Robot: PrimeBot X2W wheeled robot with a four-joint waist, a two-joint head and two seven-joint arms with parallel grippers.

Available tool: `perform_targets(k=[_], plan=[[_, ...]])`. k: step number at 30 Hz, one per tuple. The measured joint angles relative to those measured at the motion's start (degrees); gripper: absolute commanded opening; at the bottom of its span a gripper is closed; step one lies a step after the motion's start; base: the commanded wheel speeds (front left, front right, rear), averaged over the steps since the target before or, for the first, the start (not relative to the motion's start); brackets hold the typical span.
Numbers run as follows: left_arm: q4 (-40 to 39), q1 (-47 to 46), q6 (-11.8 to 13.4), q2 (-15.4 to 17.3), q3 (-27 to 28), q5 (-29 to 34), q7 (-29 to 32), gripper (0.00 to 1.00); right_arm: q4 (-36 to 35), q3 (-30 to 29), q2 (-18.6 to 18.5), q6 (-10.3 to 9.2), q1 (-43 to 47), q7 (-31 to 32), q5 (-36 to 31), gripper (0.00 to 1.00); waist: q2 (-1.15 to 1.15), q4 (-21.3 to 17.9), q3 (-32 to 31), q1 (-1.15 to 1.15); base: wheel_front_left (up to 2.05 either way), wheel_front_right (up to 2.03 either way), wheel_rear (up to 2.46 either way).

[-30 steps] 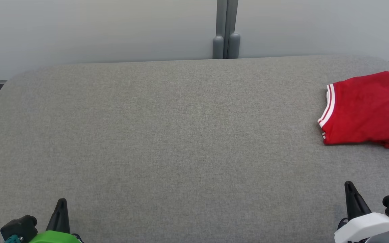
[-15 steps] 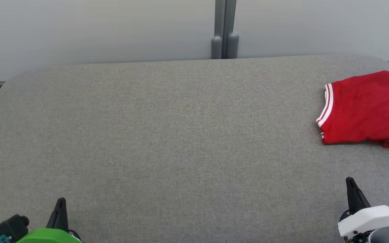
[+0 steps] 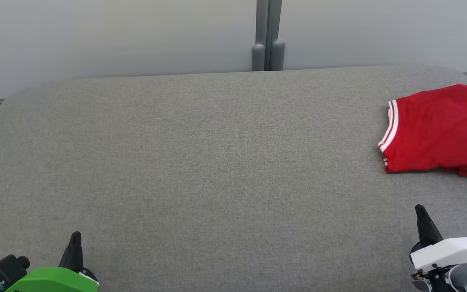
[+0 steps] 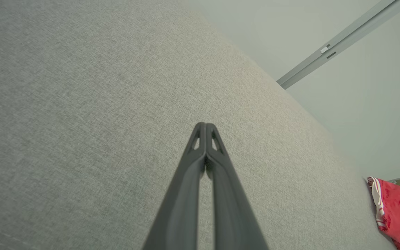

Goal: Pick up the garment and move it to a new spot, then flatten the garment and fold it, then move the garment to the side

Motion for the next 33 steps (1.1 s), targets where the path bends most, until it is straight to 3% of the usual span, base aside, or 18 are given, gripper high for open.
perform_targets(k=[33], plan=[[0.2, -3.5, -4.5, -3.3, 4.4, -21.4, 6.1, 0.00, 2.3, -5.0, 3.0, 4.50, -5.5, 5.8, 24.2, 0.00, 0.00, -0.8, -0.2, 0.00, 0.00, 0.00, 0.00]])
